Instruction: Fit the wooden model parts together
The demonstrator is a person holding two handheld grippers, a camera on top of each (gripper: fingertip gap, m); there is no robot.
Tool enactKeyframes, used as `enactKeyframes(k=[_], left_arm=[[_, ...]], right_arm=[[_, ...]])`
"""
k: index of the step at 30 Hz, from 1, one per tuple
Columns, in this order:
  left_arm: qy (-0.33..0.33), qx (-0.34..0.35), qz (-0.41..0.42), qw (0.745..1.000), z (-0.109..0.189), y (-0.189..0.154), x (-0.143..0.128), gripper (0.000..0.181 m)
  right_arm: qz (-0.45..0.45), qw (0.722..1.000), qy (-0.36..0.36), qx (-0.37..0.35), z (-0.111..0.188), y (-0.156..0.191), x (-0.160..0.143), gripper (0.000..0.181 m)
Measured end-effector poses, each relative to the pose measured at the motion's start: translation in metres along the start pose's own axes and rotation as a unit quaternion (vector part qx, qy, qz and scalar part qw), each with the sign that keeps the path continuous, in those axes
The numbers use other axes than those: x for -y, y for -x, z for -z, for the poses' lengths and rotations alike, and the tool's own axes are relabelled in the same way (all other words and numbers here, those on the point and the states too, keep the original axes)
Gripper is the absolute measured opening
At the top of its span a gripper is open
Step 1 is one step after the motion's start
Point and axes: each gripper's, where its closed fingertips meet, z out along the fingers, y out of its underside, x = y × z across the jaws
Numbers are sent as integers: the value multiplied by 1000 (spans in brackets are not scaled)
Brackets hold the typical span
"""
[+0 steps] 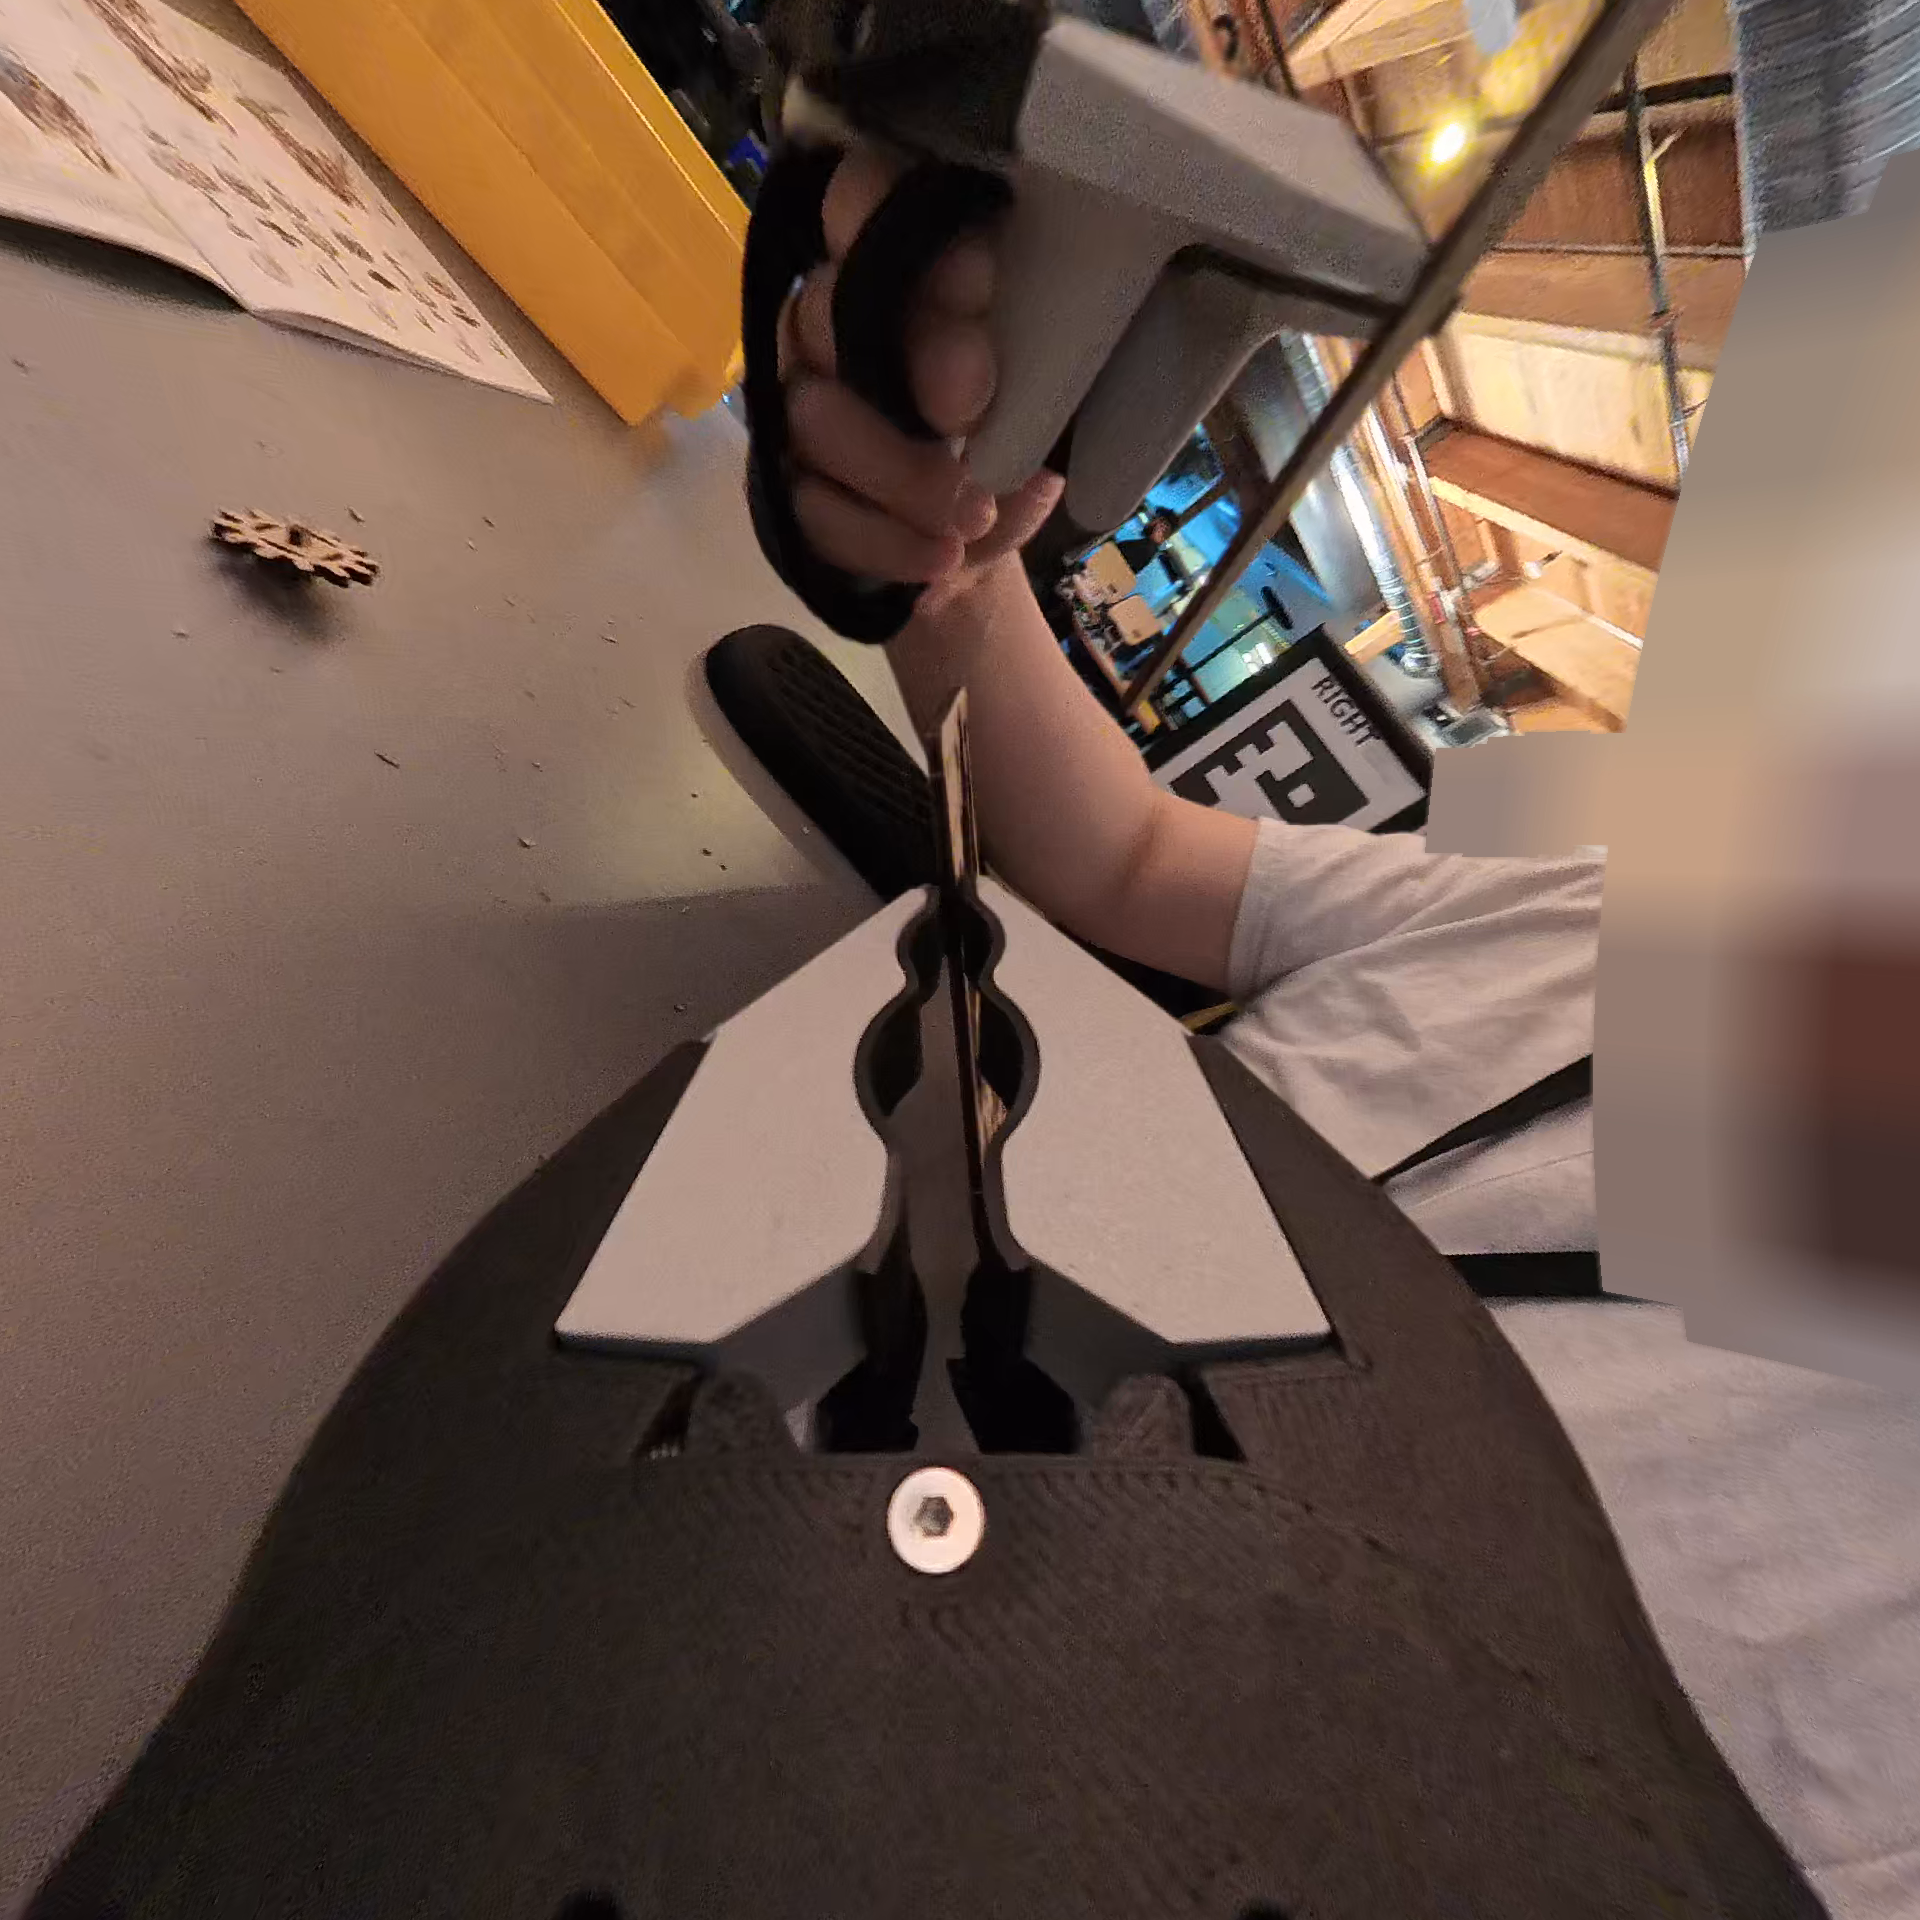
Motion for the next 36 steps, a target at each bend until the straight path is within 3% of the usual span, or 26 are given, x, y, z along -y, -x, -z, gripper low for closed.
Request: enactKeyframes(k=[4,8,17,25,30,33,36], left_arm=[[11,-2,16,1000,-3,5,-2,0],[16,-4,25,1000,-5,7,-3,0],[45,-34,53,997,-9,4,-11,0],[51,-34,48,997,-9,4,-13,0],[19,-14,46,999,-6,7,-5,0],[-30,17,49,998,-2,11,4,0],[-79,38,46,995,3,10,11,0]], right_arm=[[88,993,79,6,-6,-7,-11,5],[163,981,98,35,-8,-5,-17,6],[174,967,141,121,-7,9,-31,5],[173,954,200,142,-8,1,-44,6],[175,962,186,99,-12,-5,-35,5],[209,967,147,-26,-17,-20,-16,5],[277,950,85,-120,-16,-9,10,5]])
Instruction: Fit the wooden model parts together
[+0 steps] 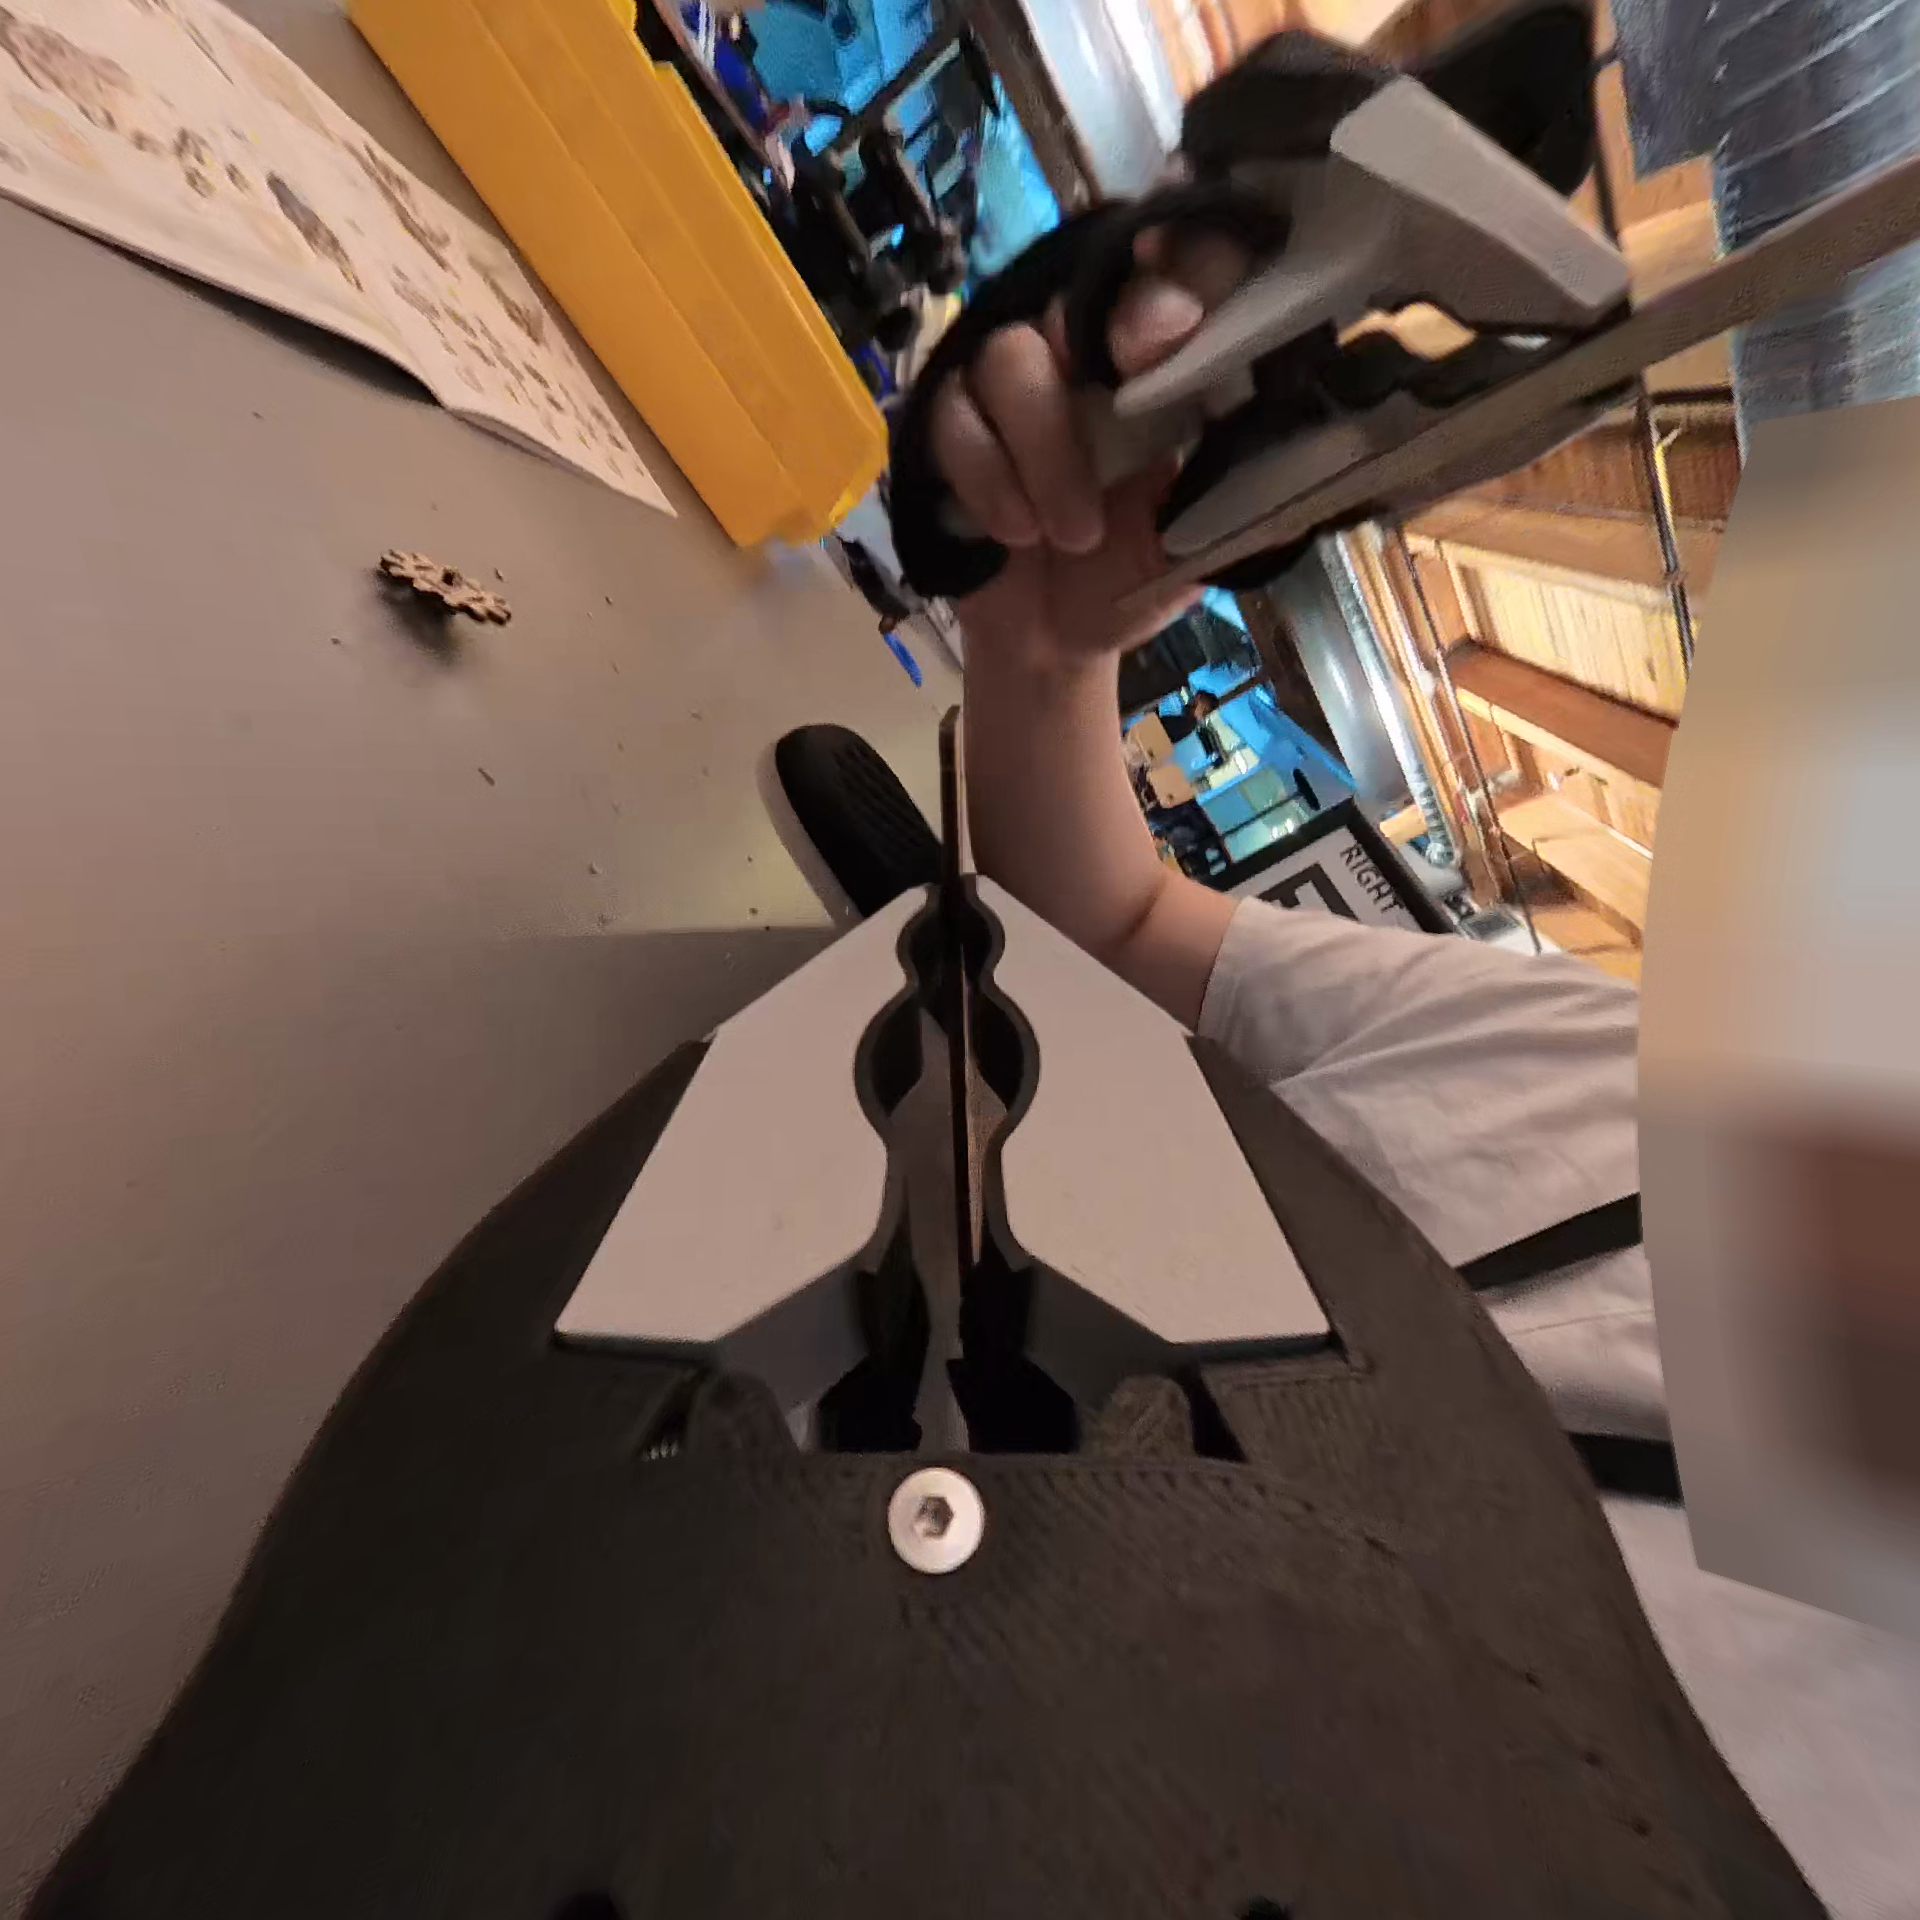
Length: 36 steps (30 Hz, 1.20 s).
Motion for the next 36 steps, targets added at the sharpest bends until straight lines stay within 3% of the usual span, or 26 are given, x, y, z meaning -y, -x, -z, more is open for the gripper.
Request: enactKeyframes(k=[8,13,16,18,20,23,26,31,36], left_arm=[[-46,11,-13,999,7,-2,6,0],[-49,15,-12,999,9,1,6,0],[-55,20,-17,998,10,1,7,0],[-64,27,-29,997,12,-1,9,0],[-71,32,-38,996,11,-4,9,0],[-78,29,-41,996,8,-10,5,0],[-70,18,-32,997,3,-12,-3,0],[-65,-1,-22,998,2,-16,-8,0],[-58,-4,-22,998,2,-16,-9,0]], right_arm=[[82,993,11,-84,-2,11,-15,5],[161,982,52,-89,-8,24,-3,5],[206,958,123,-160,-5,24,6,5],[170,948,131,-233,3,26,12,6],[79,960,91,-253,0,37,4,5],[47,949,32,-309,8,36,-9,5],[69,944,-23,-321,11,41,-7,5],[82,949,73,-295,-1,43,-34,5],[116,944,100,-291,-4,44,-37,6]])
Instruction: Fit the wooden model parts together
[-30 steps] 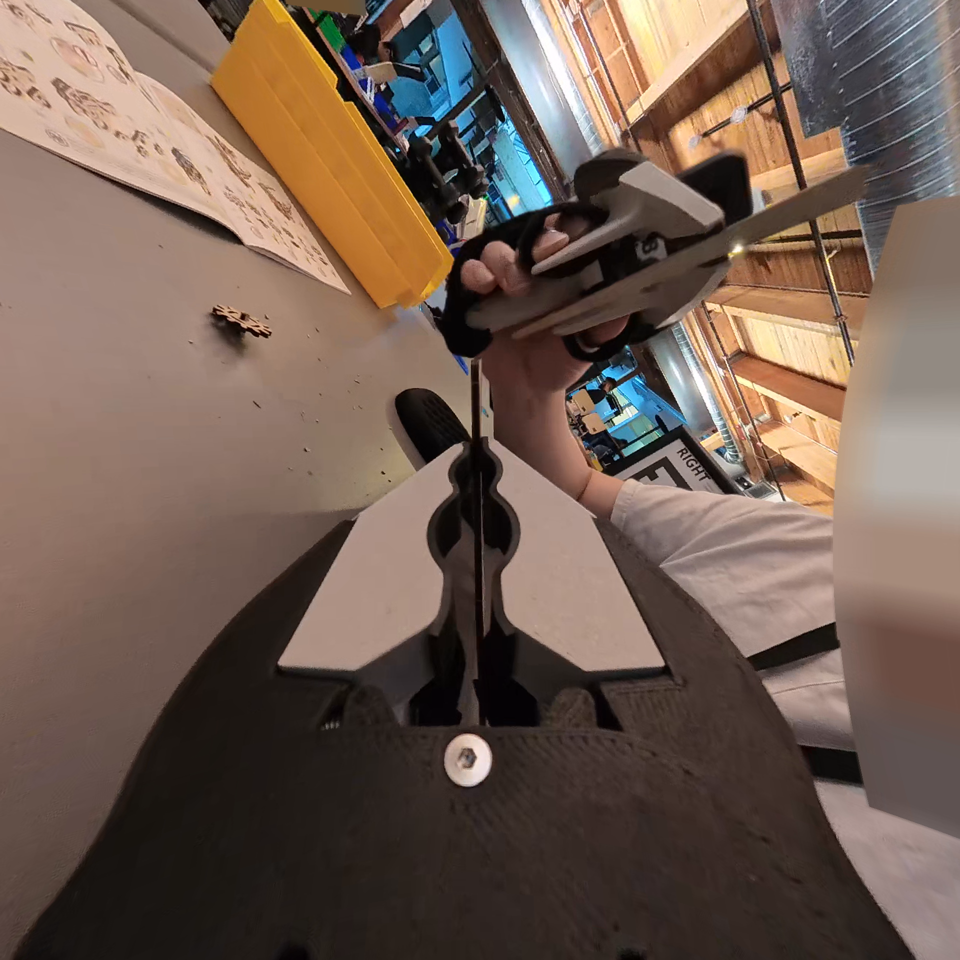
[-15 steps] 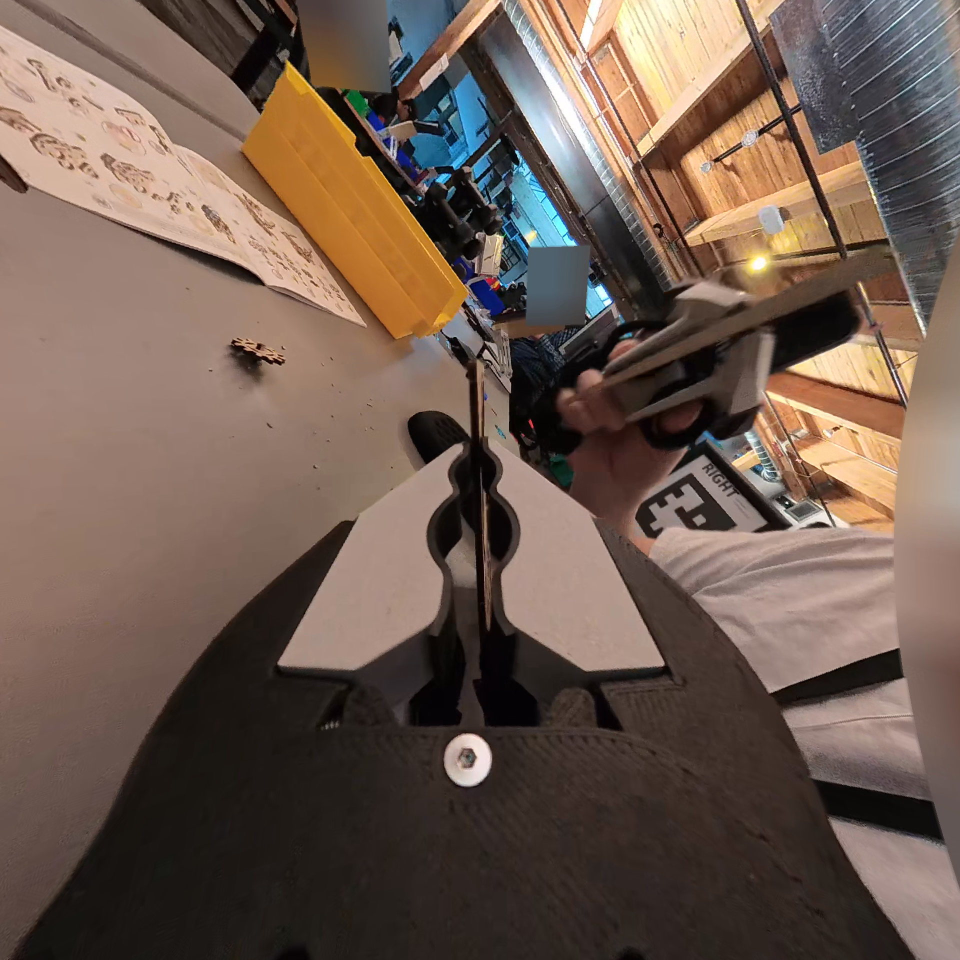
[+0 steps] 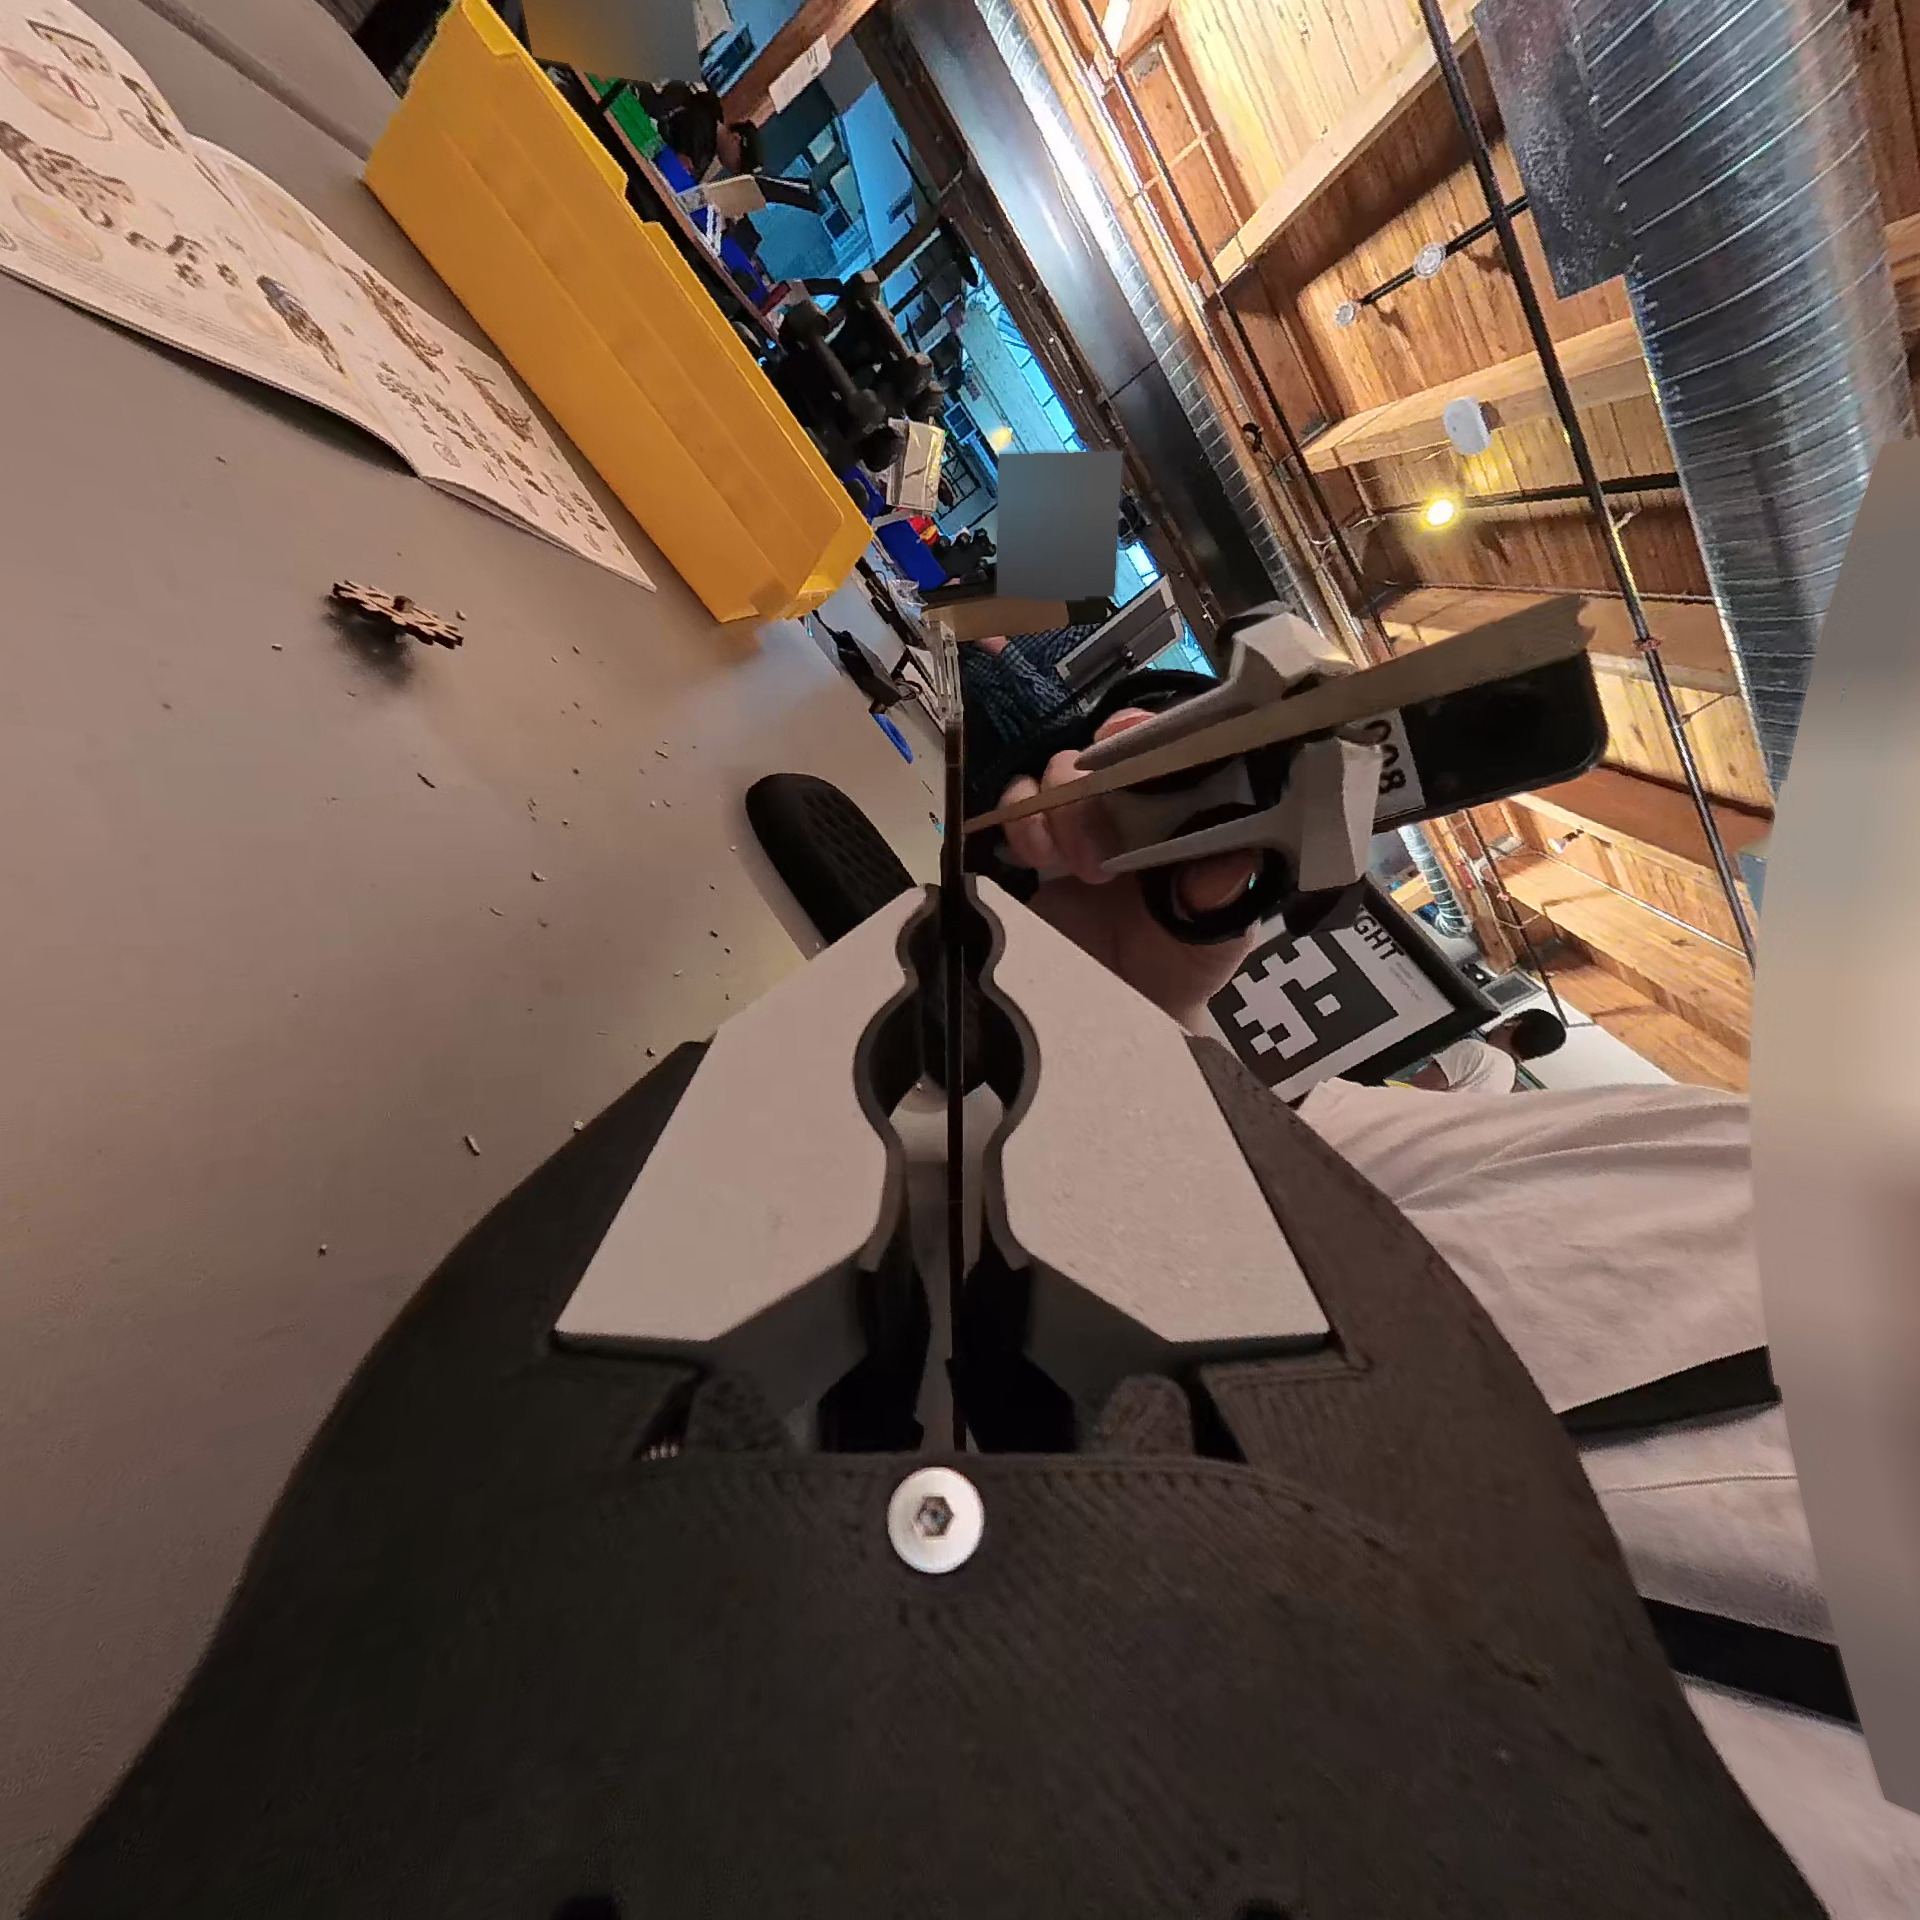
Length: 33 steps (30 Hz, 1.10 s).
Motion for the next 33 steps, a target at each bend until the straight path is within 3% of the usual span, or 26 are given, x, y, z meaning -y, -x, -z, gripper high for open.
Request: enactKeyframes(k=[14,18,24,28,33], left_arm=[[-3,-19,30,999,2,0,-1,0],[-10,-38,55,998,4,-2,1,0],[-9,-4,52,999,4,9,0,0],[-18,-5,65,998,6,11,3,0],[-13,-5,63,998,5,11,1,0]], right_arm=[[41,999,-1,18,20,2,-3,6],[84,996,24,16,29,4,-12,5],[66,996,65,9,24,0,-27,6],[52,995,88,13,23,3,-33,23],[72,993,91,-2,25,2,-26,23]])
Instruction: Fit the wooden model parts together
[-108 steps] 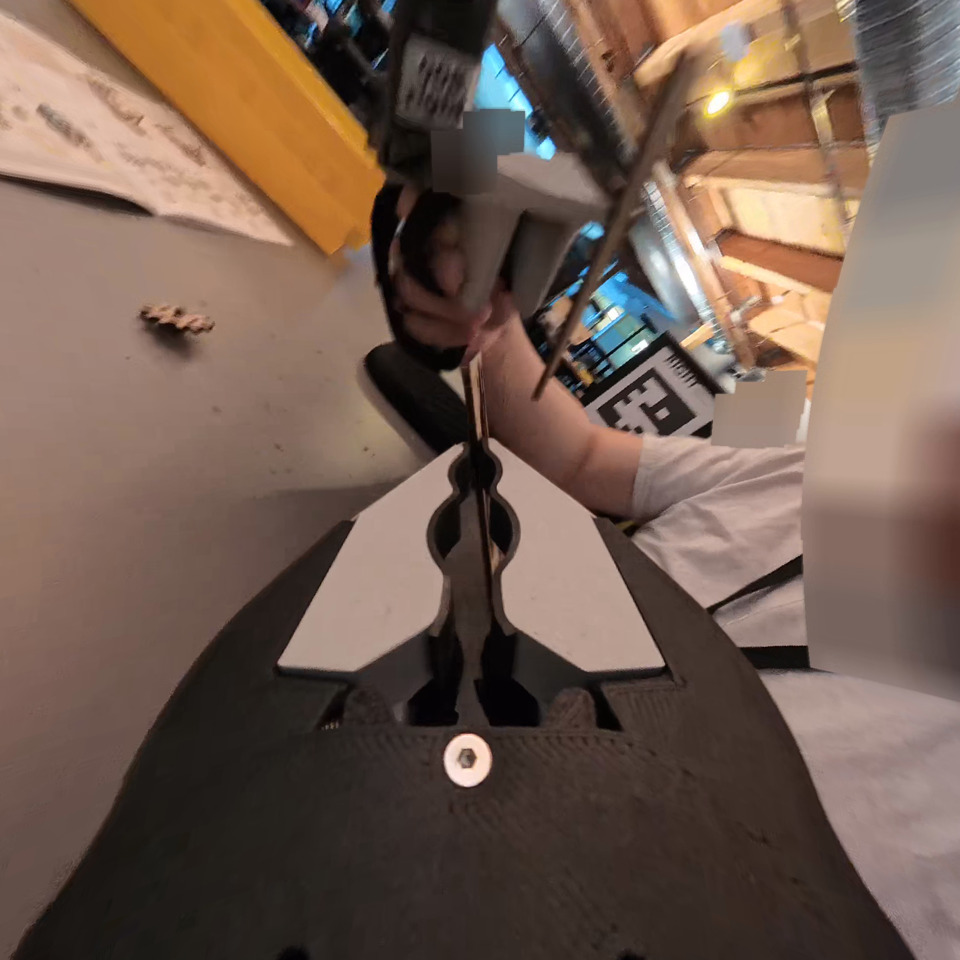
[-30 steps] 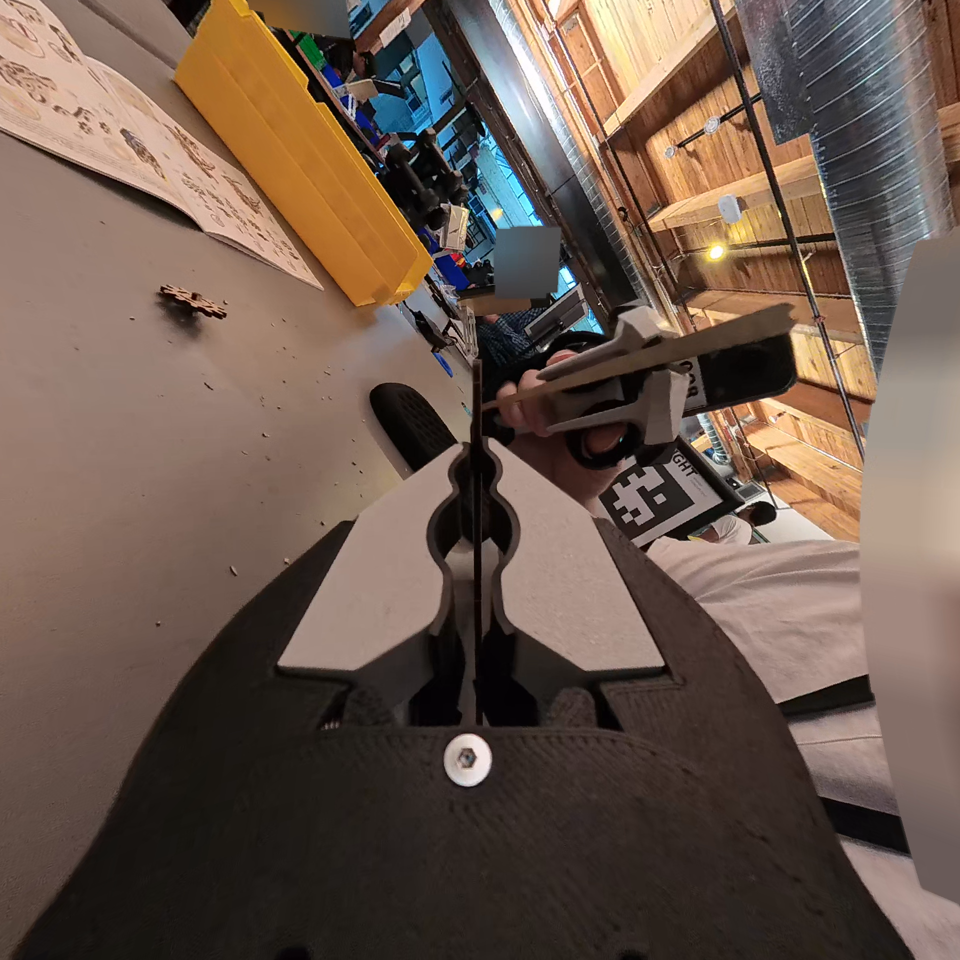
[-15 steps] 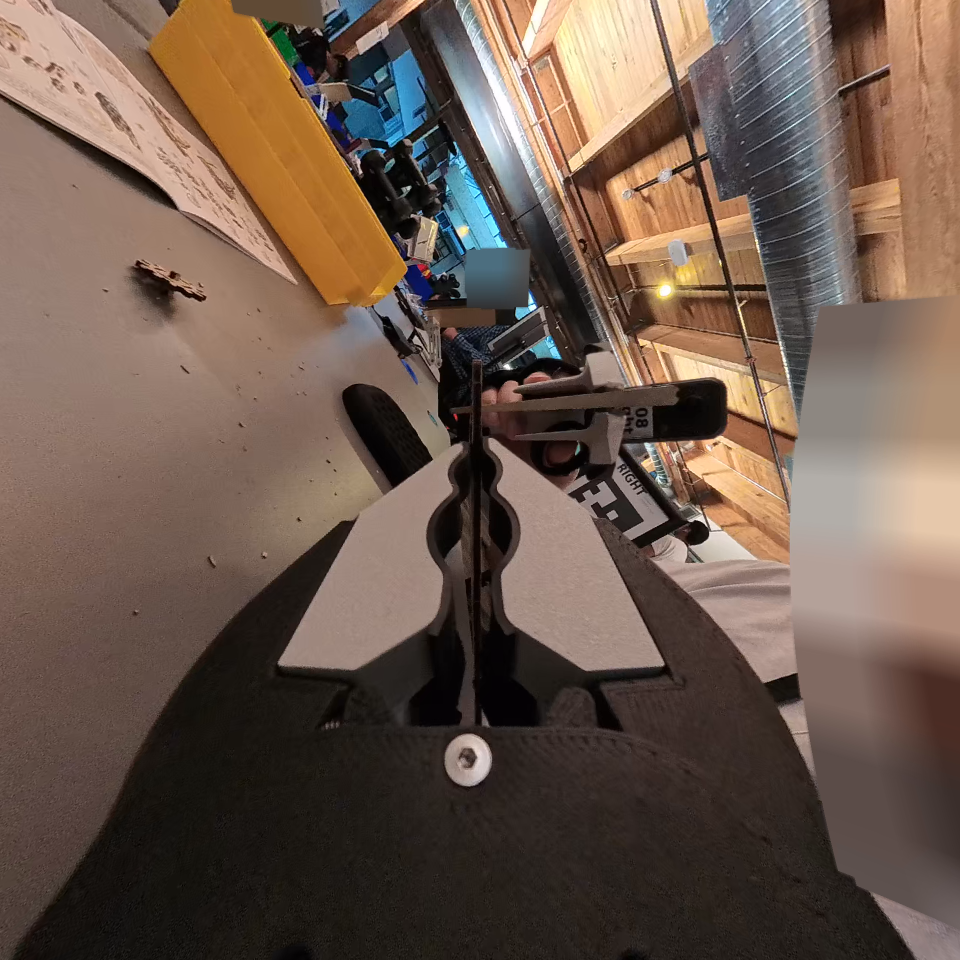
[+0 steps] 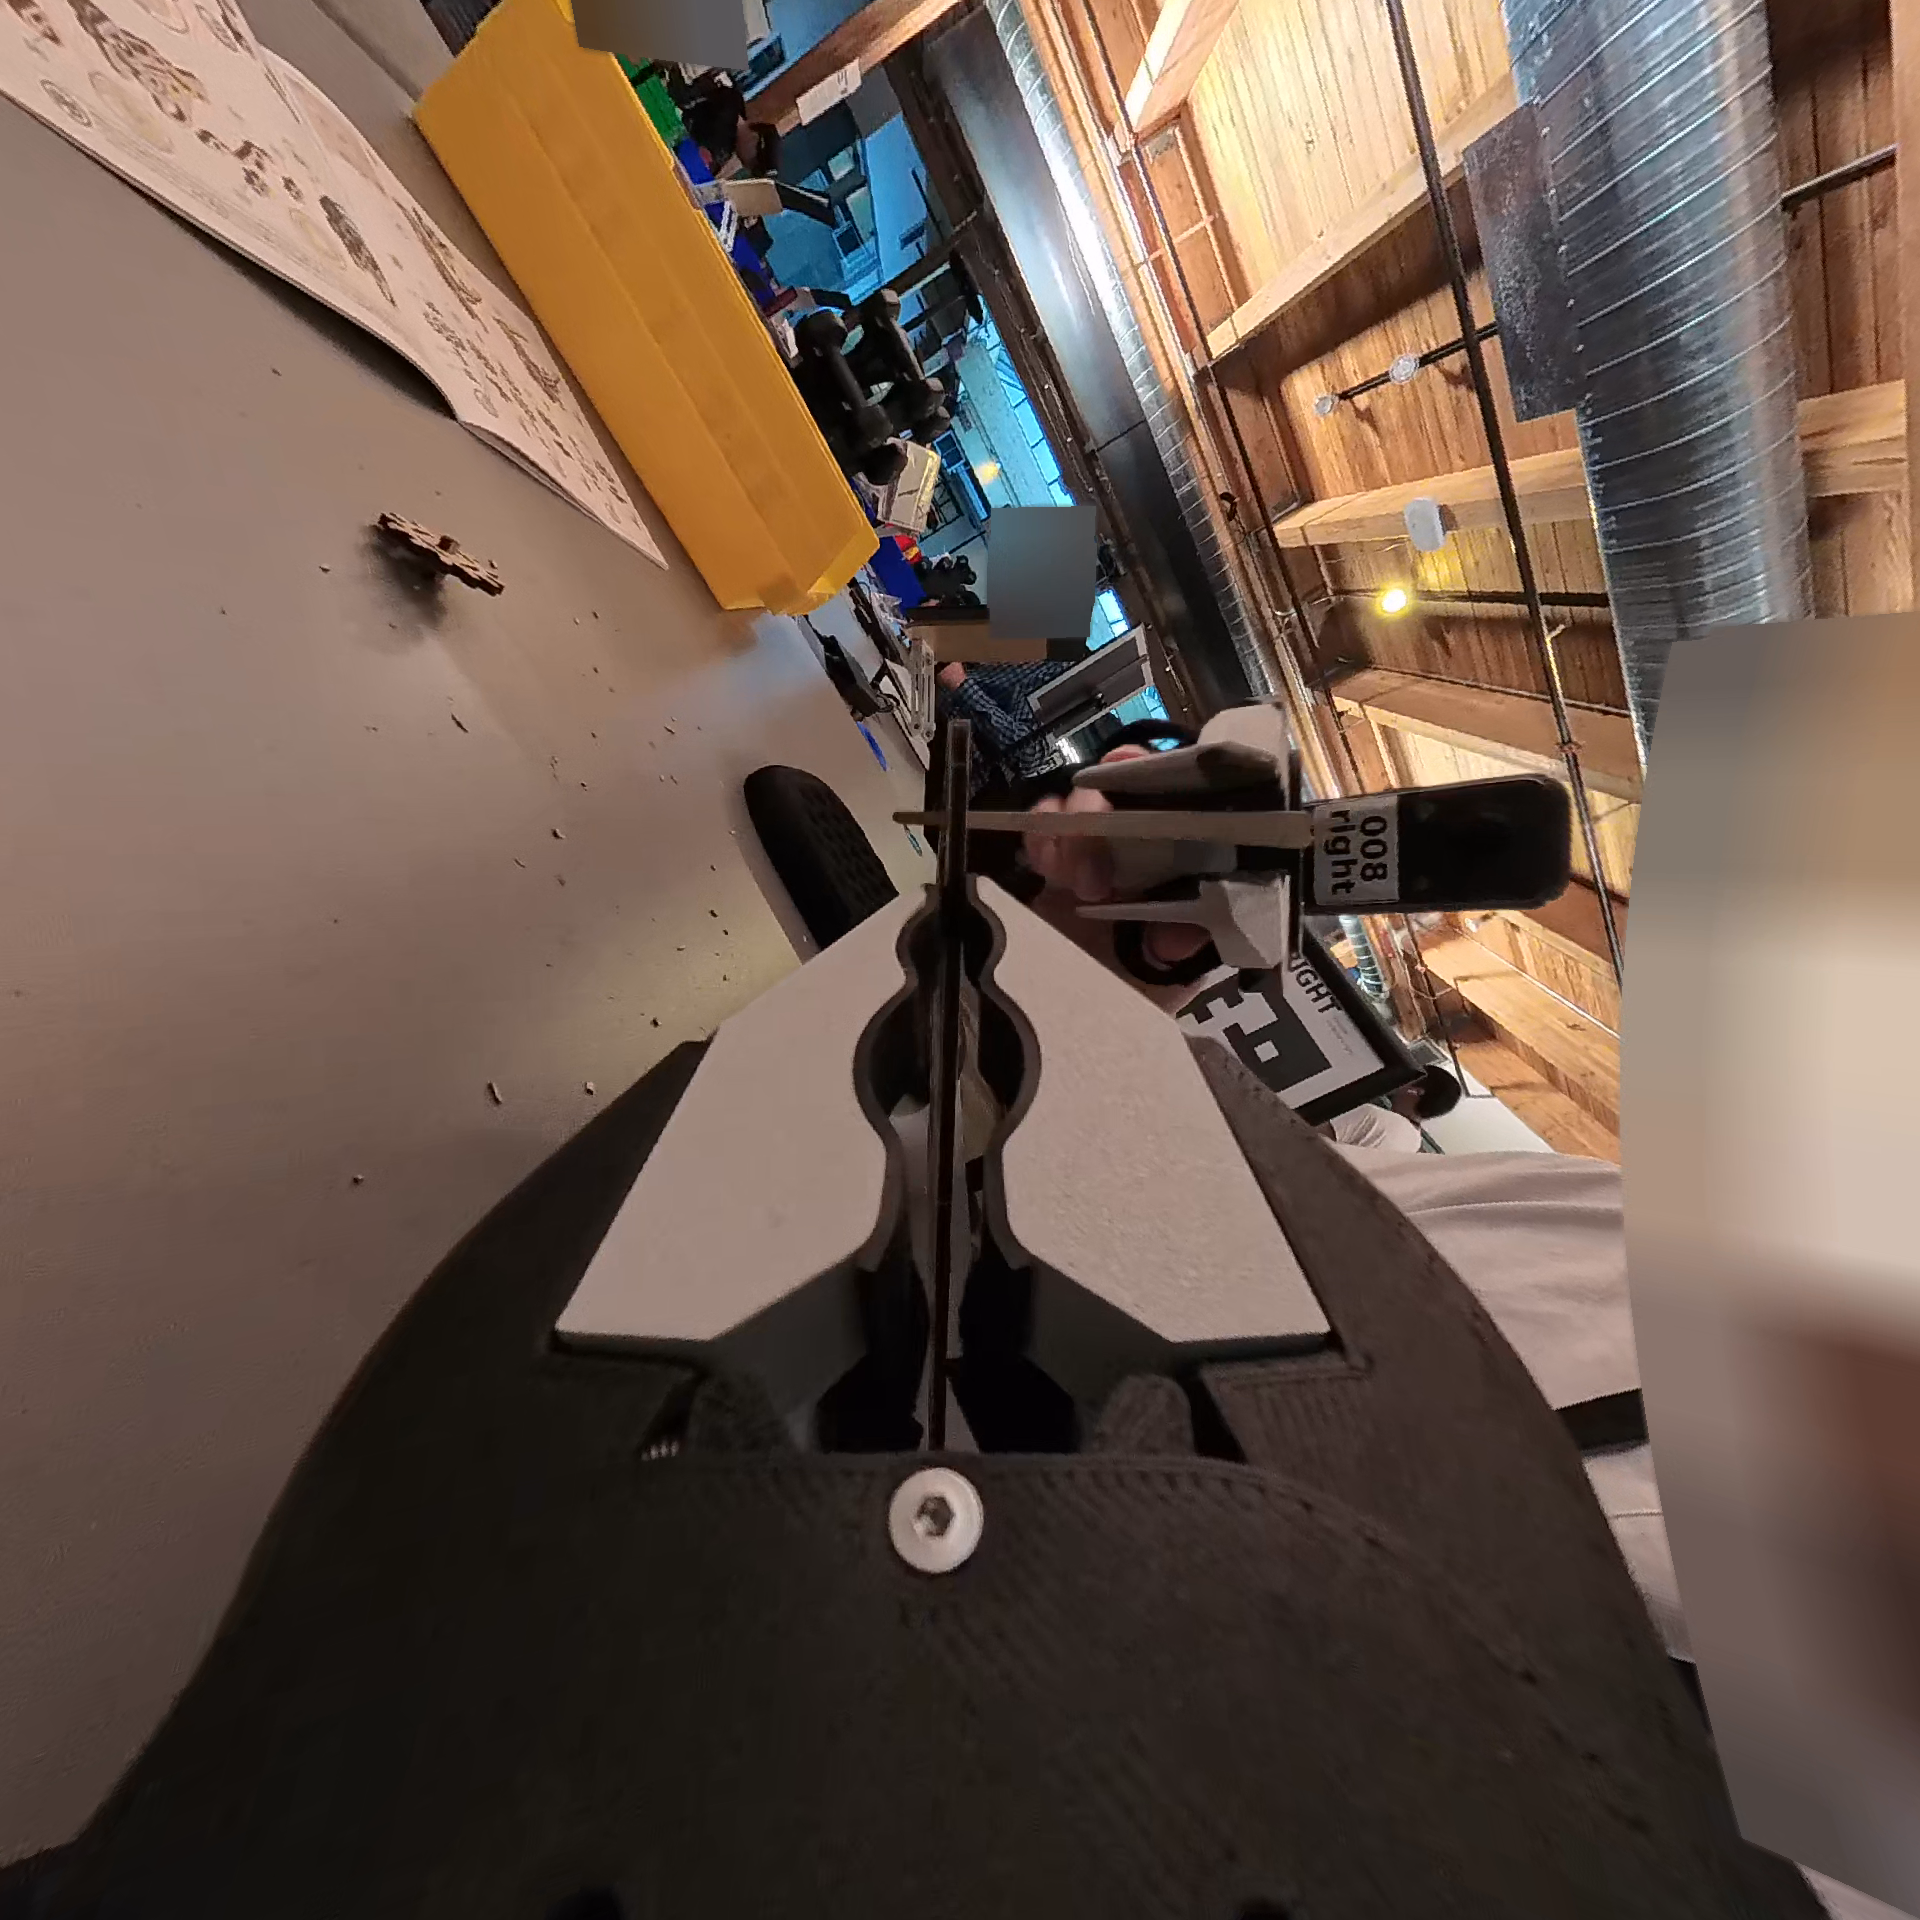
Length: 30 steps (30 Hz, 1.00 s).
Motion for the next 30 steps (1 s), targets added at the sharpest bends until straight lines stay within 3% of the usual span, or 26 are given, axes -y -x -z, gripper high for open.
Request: enactKeyframes(k=[4,7,13,16,22,30], left_arm=[[-1,-1,-1,1000,0,0,0,0],[0,3,-4,1000,0,0,0,0],[-9,25,-14,1000,2,5,3,0],[-16,25,-12,999,4,6,5,0],[-15,28,-13,999,3,7,4,0],[-15,28,-13,999,4,7,5,0]], right_arm=[[41,999,26,16,2,4,0,6],[62,997,33,29,0,7,5,6],[68,989,119,58,0,-2,27,6],[36,993,86,71,-9,-4,47,6],[-25,994,70,74,-33,-11,27,6],[-22,994,80,68,-33,-14,22,6]])
